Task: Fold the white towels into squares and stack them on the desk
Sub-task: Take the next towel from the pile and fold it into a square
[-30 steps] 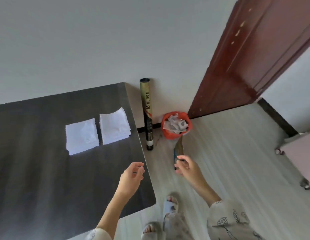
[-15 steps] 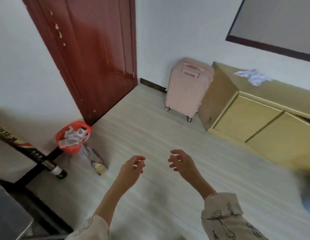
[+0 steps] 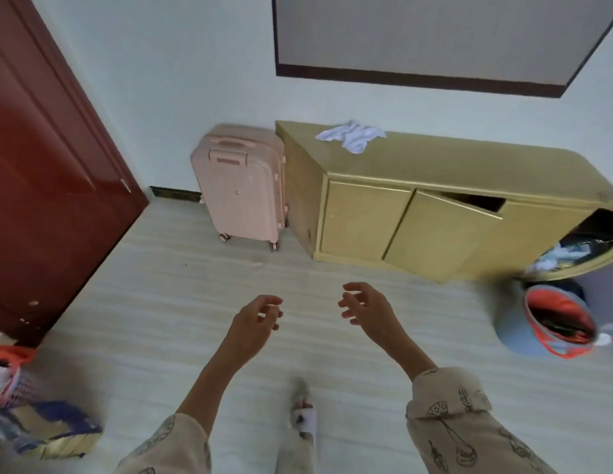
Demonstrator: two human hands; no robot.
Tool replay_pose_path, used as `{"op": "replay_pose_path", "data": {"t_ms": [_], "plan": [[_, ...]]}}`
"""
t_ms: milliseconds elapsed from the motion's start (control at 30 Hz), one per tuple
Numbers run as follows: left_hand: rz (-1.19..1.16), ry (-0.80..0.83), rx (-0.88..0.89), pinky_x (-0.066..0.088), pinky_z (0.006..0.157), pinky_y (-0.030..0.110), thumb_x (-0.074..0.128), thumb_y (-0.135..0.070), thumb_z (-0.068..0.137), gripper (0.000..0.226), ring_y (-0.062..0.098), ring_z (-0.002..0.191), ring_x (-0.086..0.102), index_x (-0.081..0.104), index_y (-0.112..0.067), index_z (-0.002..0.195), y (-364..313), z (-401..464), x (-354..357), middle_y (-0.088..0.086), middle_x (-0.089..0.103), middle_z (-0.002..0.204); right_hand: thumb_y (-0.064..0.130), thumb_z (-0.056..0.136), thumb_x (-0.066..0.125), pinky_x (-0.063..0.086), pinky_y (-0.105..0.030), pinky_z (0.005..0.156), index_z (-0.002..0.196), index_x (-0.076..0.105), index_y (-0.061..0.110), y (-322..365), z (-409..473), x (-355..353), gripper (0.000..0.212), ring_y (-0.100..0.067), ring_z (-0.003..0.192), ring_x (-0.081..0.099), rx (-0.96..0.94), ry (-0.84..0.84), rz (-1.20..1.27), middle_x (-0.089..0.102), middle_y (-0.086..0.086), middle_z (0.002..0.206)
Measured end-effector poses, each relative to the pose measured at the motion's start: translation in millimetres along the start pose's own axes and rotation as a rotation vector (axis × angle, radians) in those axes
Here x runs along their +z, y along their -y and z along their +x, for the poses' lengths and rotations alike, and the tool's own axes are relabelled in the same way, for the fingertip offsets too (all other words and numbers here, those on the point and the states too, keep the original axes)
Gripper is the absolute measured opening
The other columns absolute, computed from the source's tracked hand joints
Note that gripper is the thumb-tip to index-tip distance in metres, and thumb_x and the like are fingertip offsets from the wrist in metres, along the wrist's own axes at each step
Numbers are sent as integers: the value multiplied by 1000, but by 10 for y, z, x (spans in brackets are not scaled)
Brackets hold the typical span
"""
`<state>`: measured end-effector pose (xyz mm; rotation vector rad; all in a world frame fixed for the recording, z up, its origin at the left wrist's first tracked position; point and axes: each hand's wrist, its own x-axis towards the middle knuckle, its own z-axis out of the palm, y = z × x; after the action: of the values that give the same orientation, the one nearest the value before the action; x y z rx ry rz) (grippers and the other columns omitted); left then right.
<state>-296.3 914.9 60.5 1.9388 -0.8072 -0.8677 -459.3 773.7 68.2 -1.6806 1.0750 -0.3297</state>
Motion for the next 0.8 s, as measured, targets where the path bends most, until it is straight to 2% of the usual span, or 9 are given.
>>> {"op": "replay_pose_path", "data": {"t_ms": [167,367,500,667,800], "plan": [[13,71,53,48,68,20,45,-14,96,15,14,76,64,57,-20,103,-475,1239,474,1,64,92,19,95,49,51,-33,75,117,54,12,-14,1069,-669,23,-16,76,64,7,-76,19,66,-2,89],[6,82,98,48,70,24,45,-13,96,14,14,74,63,56,-18,102,-1305,2749,806,2,64,91,16,95,49,49,-29,74,117,55,11,298,2365,-1476,23,-16,75,63,3,-145,22,66,-5,91],[39,151,152,48,69,22,45,-13,96,15,15,75,62,56,-17,104,-1817,3547,1004,0,62,90,16,94,50,49,-32,76,114,56,14,450,3086,-1972,21,-17,74,62,10,-208,42,66,-4,90],[26,136,102,48,72,24,47,-13,95,15,16,76,62,58,-17,104,-2020,4501,1214,2,63,91,17,94,49,48,-30,73,111,56,14,450,4072,-2394,19,-15,72,61,35,-183,22,66,-2,87],[56,108,26,47,71,25,46,-12,95,14,16,72,61,57,-19,99,-2023,5317,1457,3,63,90,17,94,49,49,-34,78,112,56,11,378,4964,-2630,20,-20,76,63,25,-123,-18,66,-5,89]]}}
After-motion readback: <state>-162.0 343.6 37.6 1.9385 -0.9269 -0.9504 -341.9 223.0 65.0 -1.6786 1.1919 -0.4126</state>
